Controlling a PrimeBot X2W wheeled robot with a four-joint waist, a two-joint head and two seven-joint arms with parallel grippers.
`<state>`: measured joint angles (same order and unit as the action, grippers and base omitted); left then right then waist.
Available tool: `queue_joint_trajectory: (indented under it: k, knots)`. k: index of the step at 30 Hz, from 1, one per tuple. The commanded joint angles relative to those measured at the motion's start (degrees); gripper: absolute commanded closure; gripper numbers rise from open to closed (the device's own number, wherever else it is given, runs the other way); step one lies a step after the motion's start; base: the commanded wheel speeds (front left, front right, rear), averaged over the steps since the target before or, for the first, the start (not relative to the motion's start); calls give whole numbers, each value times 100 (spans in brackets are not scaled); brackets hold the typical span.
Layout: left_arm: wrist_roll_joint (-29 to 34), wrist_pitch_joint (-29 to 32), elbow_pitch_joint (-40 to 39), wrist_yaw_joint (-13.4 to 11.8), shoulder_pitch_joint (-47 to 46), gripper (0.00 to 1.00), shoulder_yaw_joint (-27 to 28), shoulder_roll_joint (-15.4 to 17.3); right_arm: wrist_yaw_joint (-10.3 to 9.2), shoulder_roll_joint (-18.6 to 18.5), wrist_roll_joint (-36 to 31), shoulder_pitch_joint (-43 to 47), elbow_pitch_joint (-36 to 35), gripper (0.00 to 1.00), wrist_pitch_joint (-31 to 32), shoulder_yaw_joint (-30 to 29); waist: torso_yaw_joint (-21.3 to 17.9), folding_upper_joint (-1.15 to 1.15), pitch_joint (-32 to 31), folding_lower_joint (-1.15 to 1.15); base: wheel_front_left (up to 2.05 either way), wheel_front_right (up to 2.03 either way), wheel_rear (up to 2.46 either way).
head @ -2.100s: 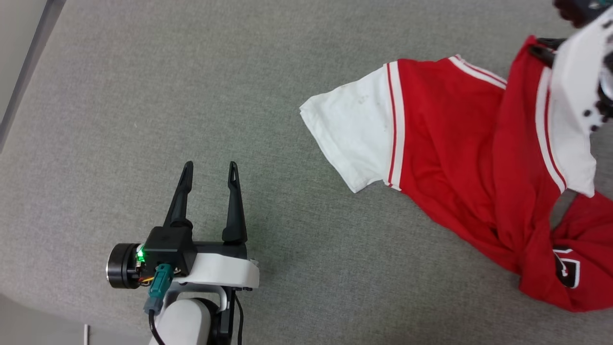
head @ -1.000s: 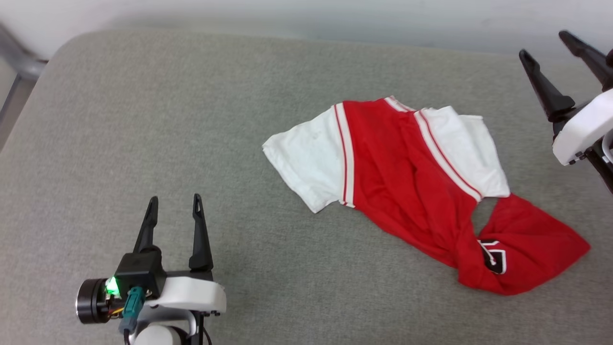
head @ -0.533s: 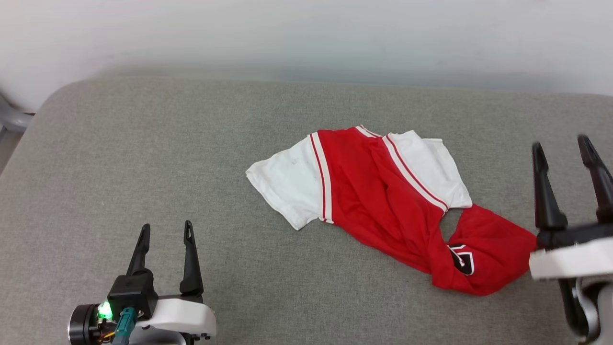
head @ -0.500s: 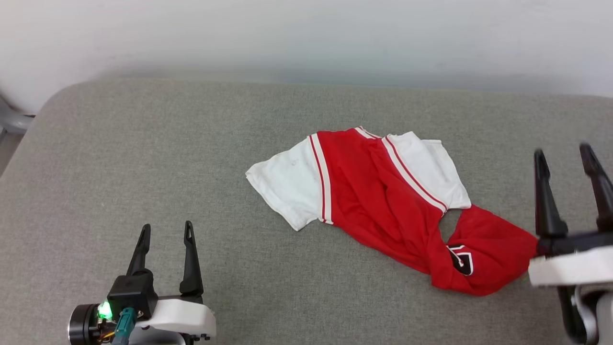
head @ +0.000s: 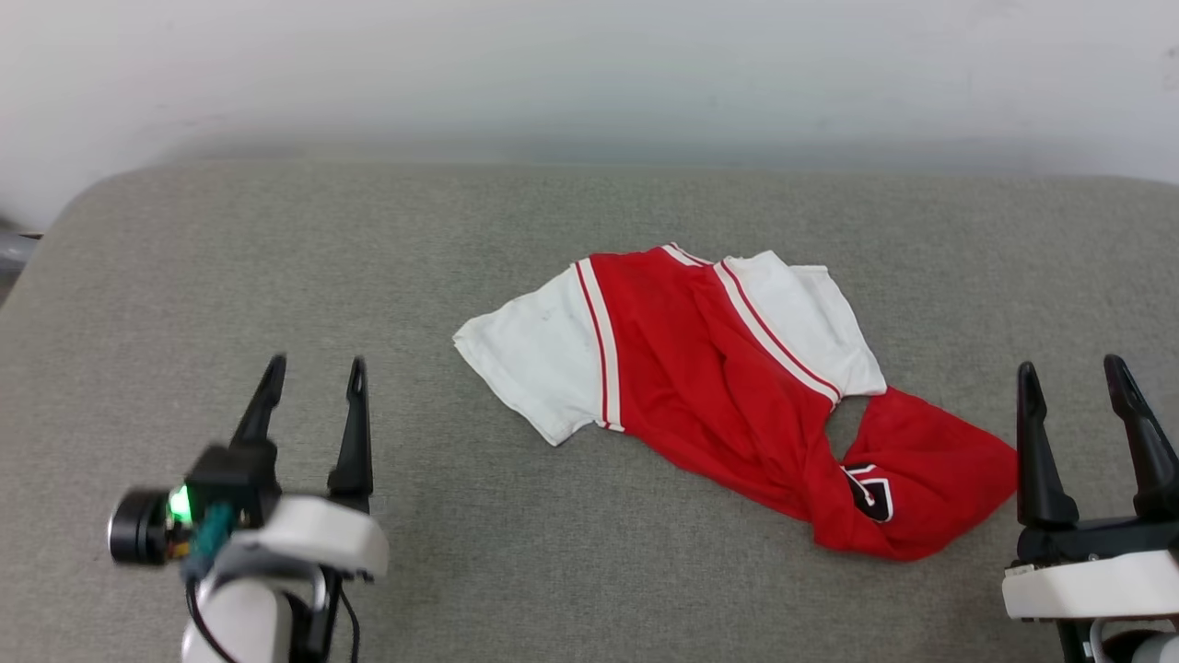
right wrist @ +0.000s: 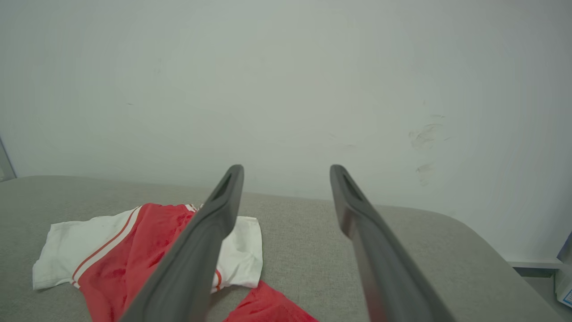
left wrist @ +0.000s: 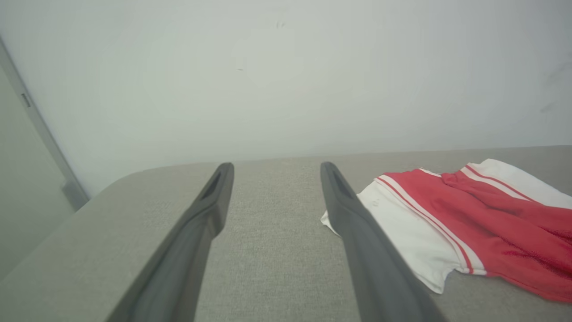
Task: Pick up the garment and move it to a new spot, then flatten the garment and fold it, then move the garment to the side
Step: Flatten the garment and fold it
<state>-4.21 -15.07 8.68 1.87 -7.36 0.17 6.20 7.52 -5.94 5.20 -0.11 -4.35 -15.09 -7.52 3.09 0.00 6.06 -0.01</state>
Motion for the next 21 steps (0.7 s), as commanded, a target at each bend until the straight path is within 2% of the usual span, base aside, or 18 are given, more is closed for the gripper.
queue_joint_trajectory:
  k: [1,3,7,10,17,21]
  knots:
    - [-28,44,227,150,-379,0,-52,162,-6,-63,-9,-132,7,0,-10,48,-82,0,86,1,0,0,0]
    - [-116,254,522,335,-873,0,-99,406,-6,-106,-34,-197,24,0,-10,93,-156,0,182,1,0,0,0]
    - [-404,1013,845,516,-1747,0,-346,743,-6,-178,-41,-359,49,0,-10,177,-310,0,406,1,0,0,0]
    - [-788,1810,1040,548,-2315,0,-616,994,-6,-206,-24,-474,52,0,-10,206,-416,0,591,1,0,0,0]
    - [-2145,3797,1304,549,-3407,0,-1651,1634,-6,-229,-15,-743,63,0,-11,253,-616,0,997,1,0,0,0]
    - [-2633,4889,1519,550,-3831,0,-2164,1953,-6,-242,-5,-890,71,0,-11,291,-726,0,1194,1,0,0,0]
